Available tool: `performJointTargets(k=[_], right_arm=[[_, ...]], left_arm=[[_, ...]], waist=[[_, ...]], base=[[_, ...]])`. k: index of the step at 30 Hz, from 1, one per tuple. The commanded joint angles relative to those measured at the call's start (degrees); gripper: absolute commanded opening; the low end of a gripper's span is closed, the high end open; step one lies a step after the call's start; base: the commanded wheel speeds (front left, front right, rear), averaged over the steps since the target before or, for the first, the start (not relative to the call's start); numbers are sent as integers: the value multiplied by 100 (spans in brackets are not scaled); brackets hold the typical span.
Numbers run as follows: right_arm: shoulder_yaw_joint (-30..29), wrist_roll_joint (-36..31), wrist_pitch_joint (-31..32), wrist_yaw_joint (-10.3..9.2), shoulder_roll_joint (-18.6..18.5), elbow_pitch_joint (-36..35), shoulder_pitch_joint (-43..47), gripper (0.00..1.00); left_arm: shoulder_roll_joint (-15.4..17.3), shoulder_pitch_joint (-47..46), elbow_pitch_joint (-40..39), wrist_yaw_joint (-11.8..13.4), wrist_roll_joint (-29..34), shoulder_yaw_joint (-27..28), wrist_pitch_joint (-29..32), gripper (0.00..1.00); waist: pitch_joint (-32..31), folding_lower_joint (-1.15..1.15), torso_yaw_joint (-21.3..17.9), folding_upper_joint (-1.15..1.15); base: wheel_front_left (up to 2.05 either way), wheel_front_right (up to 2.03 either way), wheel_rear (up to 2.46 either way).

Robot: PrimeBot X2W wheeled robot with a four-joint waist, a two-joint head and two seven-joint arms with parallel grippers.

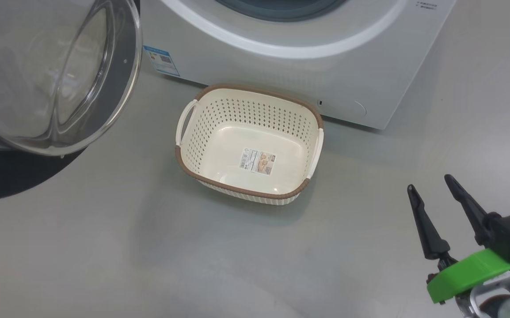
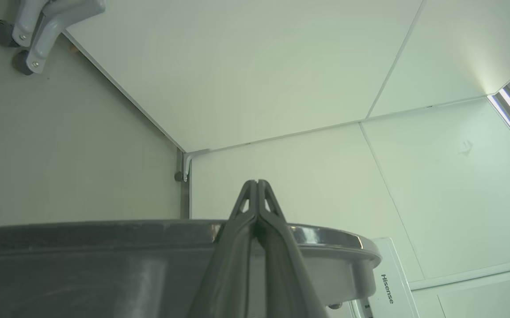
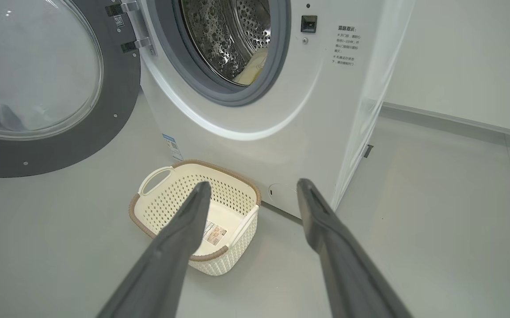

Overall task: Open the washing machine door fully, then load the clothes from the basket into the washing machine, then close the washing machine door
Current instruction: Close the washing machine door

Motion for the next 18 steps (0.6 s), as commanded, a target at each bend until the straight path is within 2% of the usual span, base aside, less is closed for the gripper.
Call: performJointTargets(k=[1,18], right_arm=[[101,24,46,24,-118,-227,-214,100],[195,72,166,24,-141,-277,-230,100]], left_arm=[[464,-138,-151,-40,90,162,28,0],[567,-23,231,-41,112,-190,1002,0]], waist=[[5,-1,13,0],[3,-1,96,0]], base=[[0,0,0],[0,0,0]])
